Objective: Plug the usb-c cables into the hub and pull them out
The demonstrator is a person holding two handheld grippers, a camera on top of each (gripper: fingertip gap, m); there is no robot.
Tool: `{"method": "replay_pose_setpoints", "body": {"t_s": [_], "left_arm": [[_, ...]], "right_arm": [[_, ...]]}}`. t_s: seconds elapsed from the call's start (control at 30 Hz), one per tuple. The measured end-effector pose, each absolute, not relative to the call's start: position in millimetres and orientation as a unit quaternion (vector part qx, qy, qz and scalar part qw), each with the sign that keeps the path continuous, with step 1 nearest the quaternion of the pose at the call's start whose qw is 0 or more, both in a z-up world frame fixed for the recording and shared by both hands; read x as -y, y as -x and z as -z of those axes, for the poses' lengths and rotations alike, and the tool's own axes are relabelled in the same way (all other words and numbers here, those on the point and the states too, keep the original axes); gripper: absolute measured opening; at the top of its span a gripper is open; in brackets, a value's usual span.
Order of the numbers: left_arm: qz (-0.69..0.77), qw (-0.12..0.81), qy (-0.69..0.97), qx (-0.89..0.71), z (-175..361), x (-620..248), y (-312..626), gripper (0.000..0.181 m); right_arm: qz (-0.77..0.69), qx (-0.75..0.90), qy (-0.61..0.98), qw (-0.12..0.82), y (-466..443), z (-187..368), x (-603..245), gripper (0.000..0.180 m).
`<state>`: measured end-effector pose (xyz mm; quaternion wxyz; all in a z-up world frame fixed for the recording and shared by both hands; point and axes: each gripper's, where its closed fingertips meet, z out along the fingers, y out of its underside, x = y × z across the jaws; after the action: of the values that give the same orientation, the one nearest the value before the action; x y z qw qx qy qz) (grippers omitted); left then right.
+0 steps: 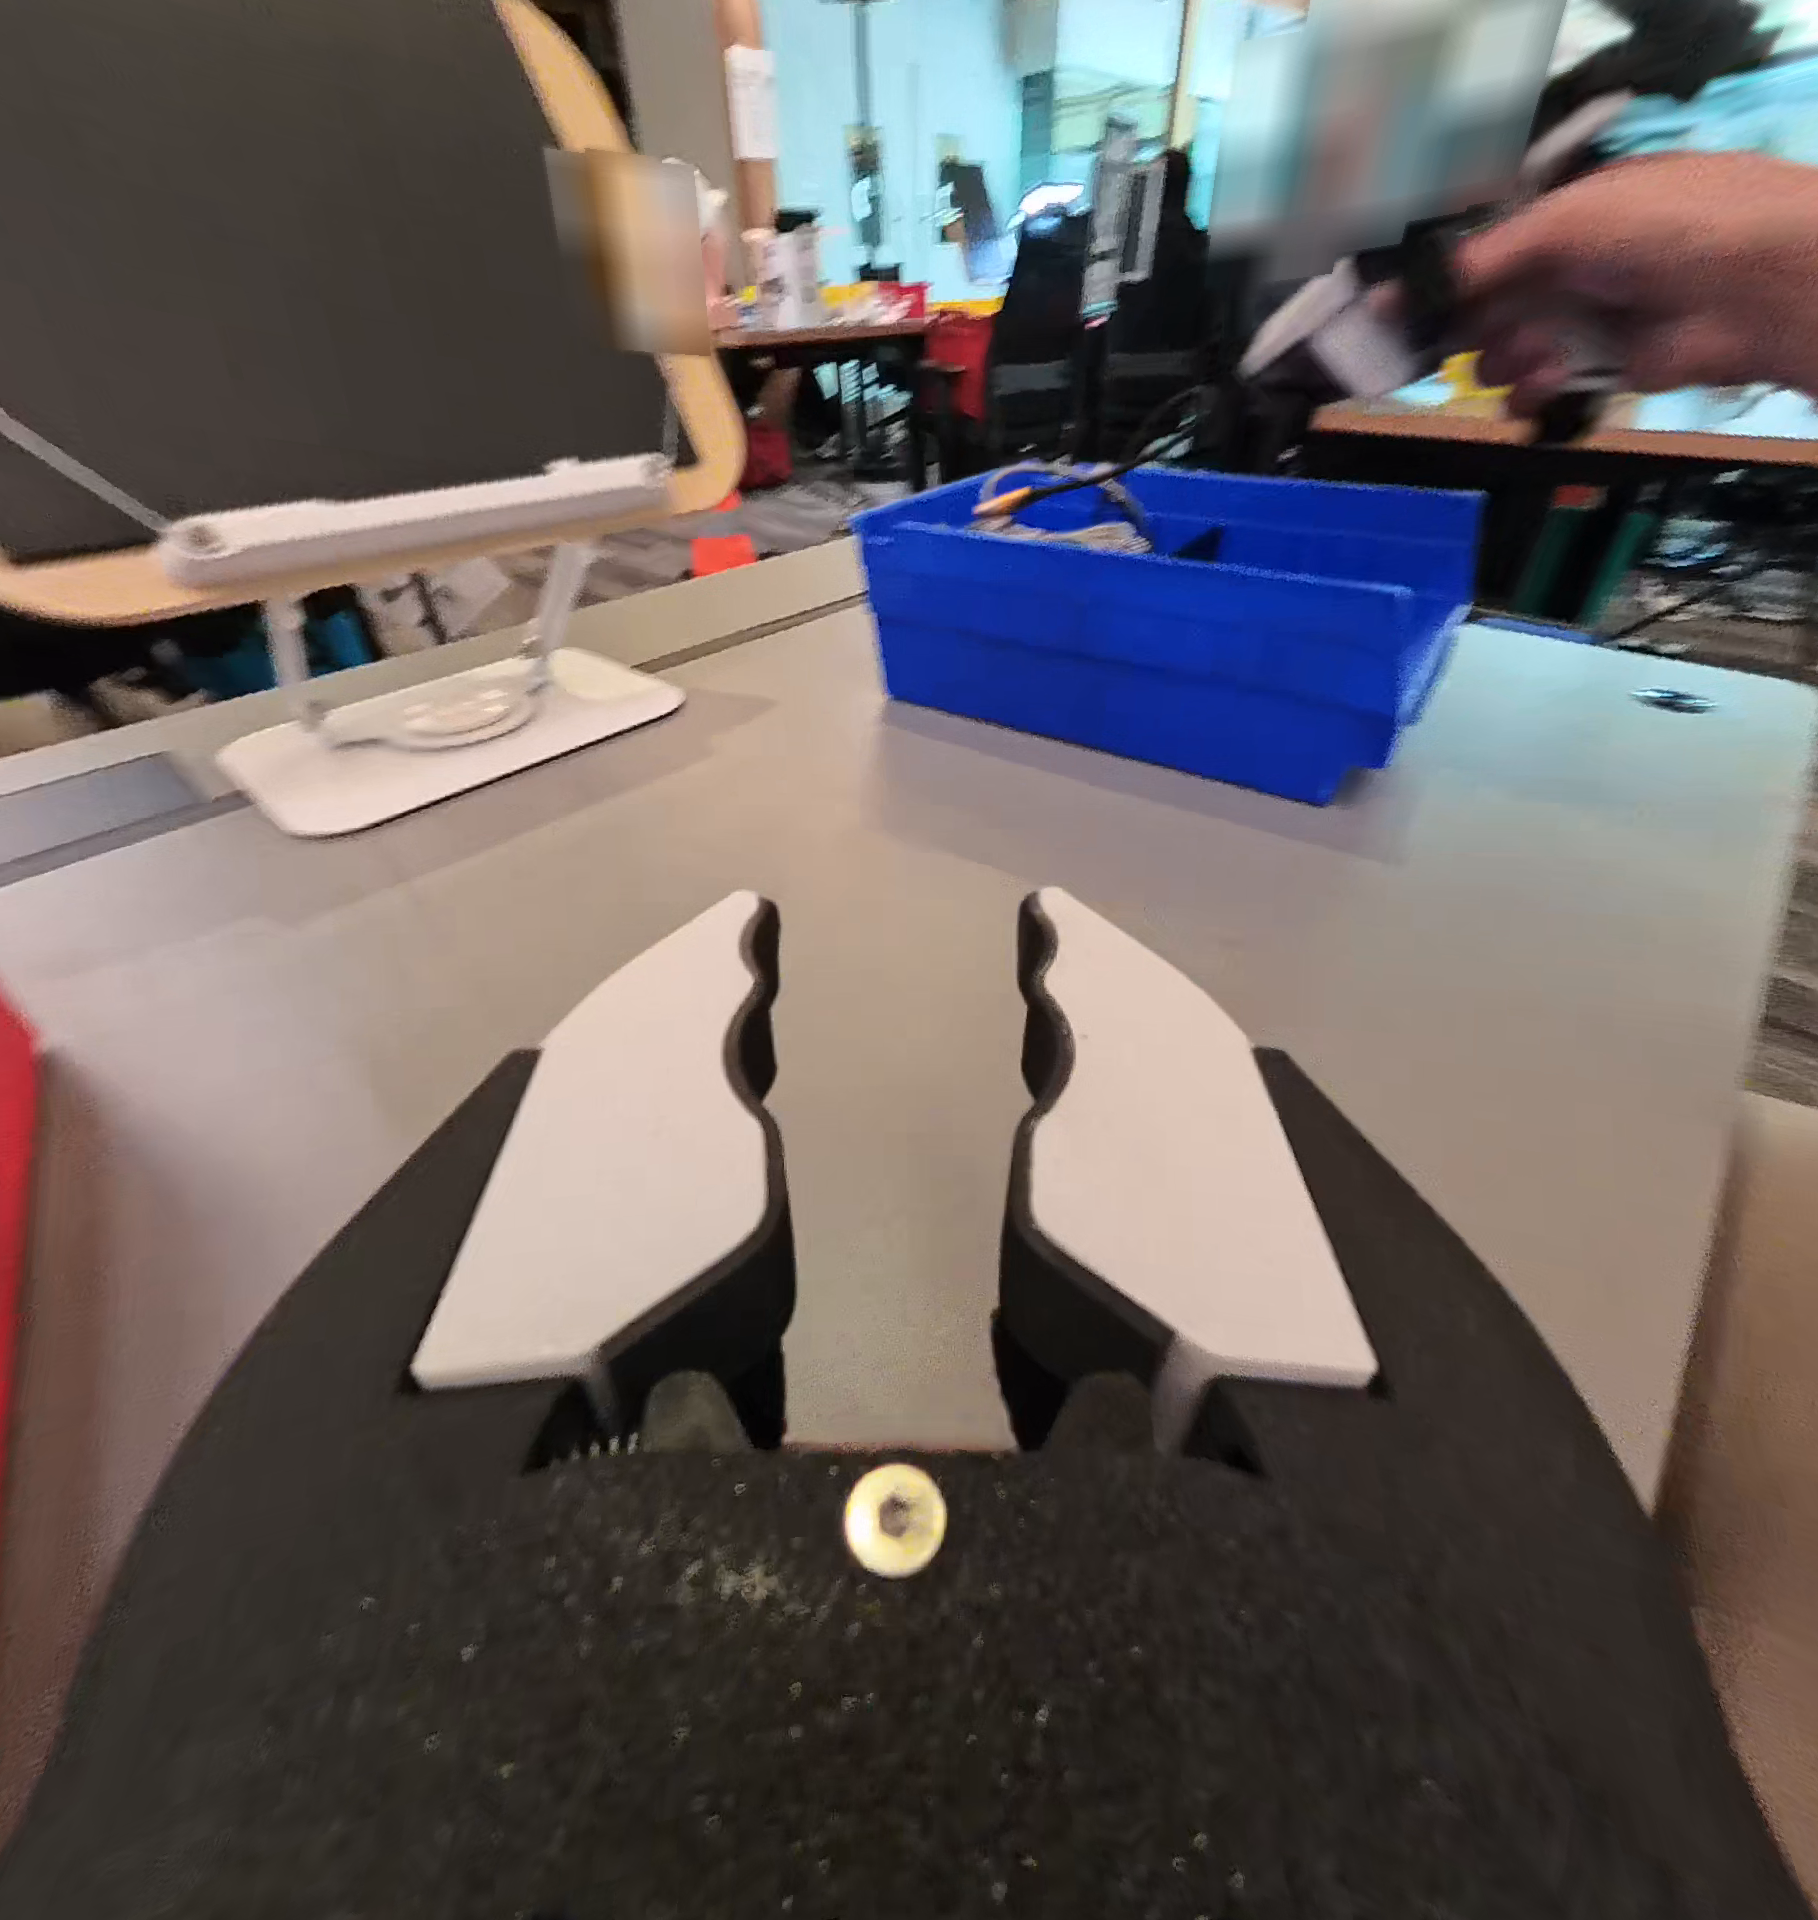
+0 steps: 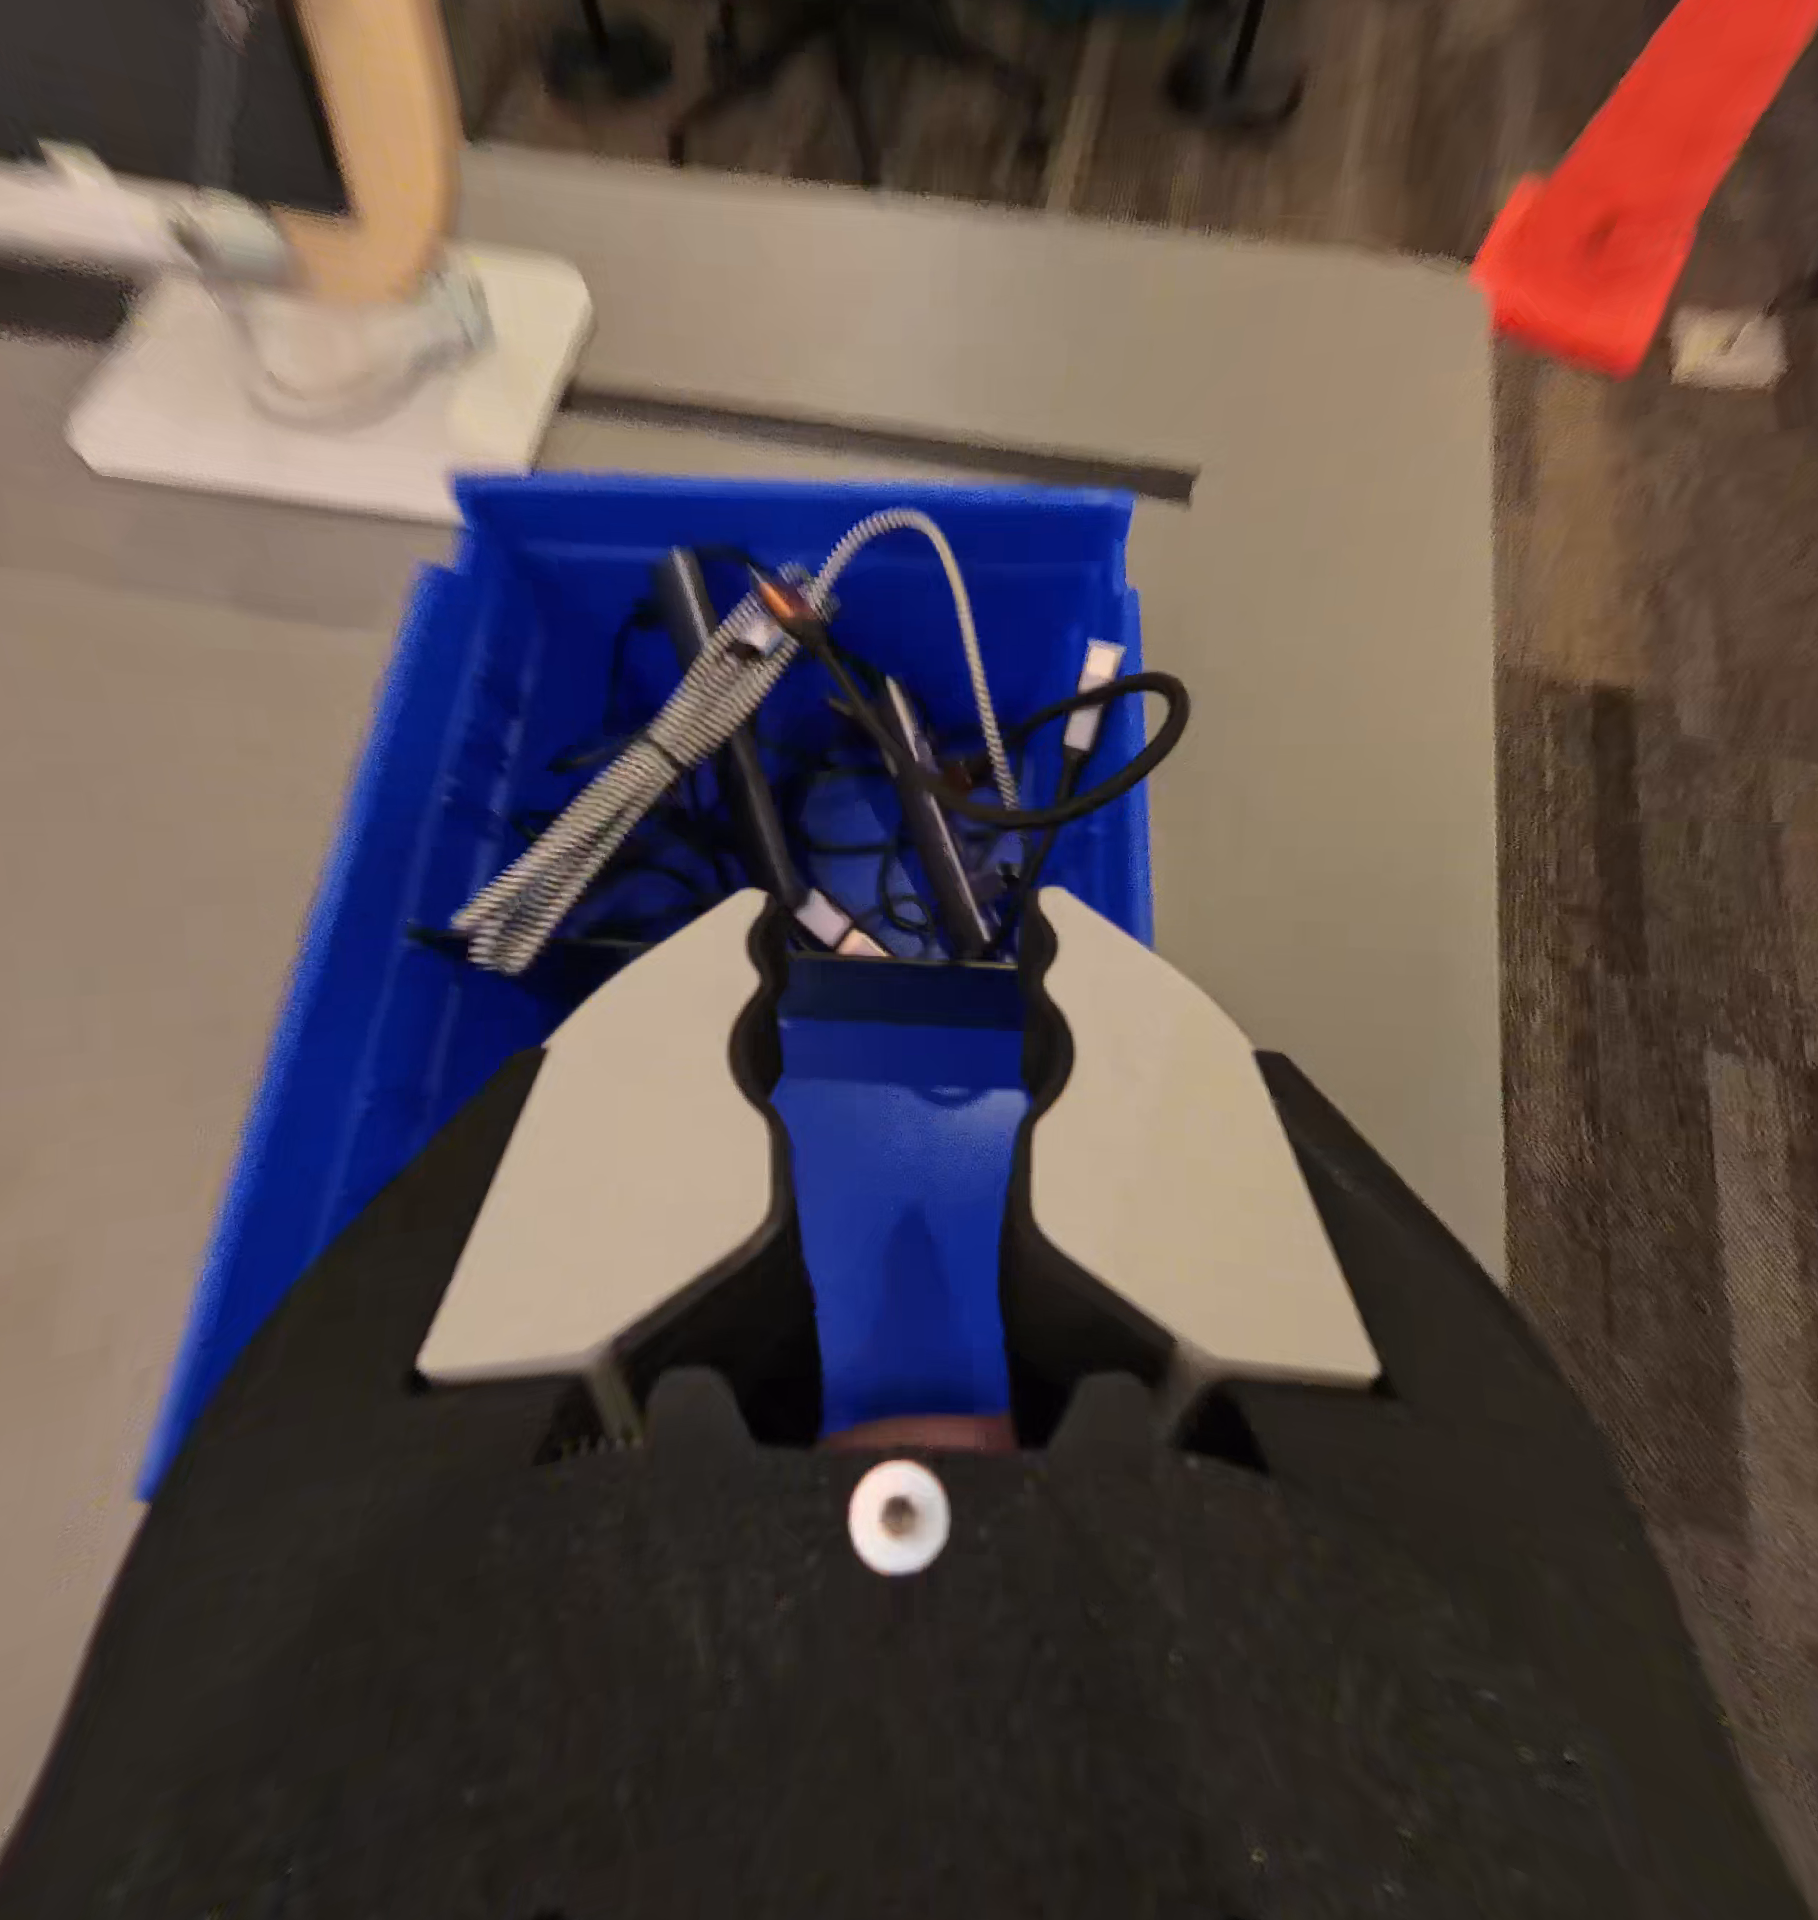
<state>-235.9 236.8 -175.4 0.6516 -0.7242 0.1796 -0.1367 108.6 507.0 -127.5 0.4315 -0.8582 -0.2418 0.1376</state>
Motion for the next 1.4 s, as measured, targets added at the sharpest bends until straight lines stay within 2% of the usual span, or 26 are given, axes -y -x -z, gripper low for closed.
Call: {"method": "replay_pose_setpoints", "body": {"t_s": [0.13,0.23,0.3,0.37,0.47,0.53,0.63,0.73,0.83,1.4], "left_arm": [[0.034,0.674,0.732,-0.091,157,-230,286,0.04],[-0.029,0.71,0.702,-0.041,129,-213,315,0.036],[-0.087,0.69,0.719,-0.013,128,-198,336,0.034],[-0.087,0.673,0.734,0.013,138,-181,349,0.028],[-0.068,0.645,0.761,0.006,158,-162,370,0.018],[-0.038,0.625,0.779,-0.035,169,-157,385,0.024],[-0.054,0.584,0.81,0.012,194,-146,442,0.026],[-0.013,0.566,0.823,0.048,202,-142,465,0.028],[-0.037,0.537,0.841,0.058,218,-137,484,0.028],[-0.034,0.519,0.852,0.061,229,-141,484,0.028]], "right_arm": [[-0.154,0.228,0.783,0.558,-92,124,-443,0.039],[-0.129,0.211,0.726,0.642,-87,142,-395,0.021],[-0.114,0.19,0.713,0.666,-92,157,-370,0.016],[-0.117,0.202,0.718,0.656,-89,167,-356,0.011],[-0.162,0.214,0.738,0.619,-84,182,-347,0.016],[-0.202,0.208,0.749,0.596,-83,189,-349,0.018],[-0.207,0.207,0.766,0.572,-91,200,-357,0.021],[-0.197,0.198,0.776,0.565,-101,207,-363,0.02],[-0.195,0.193,0.781,0.561,-106,212,-365,0.019],[-0.196,0.204,0.788,0.547,-104,220,-366,0.018]]}}
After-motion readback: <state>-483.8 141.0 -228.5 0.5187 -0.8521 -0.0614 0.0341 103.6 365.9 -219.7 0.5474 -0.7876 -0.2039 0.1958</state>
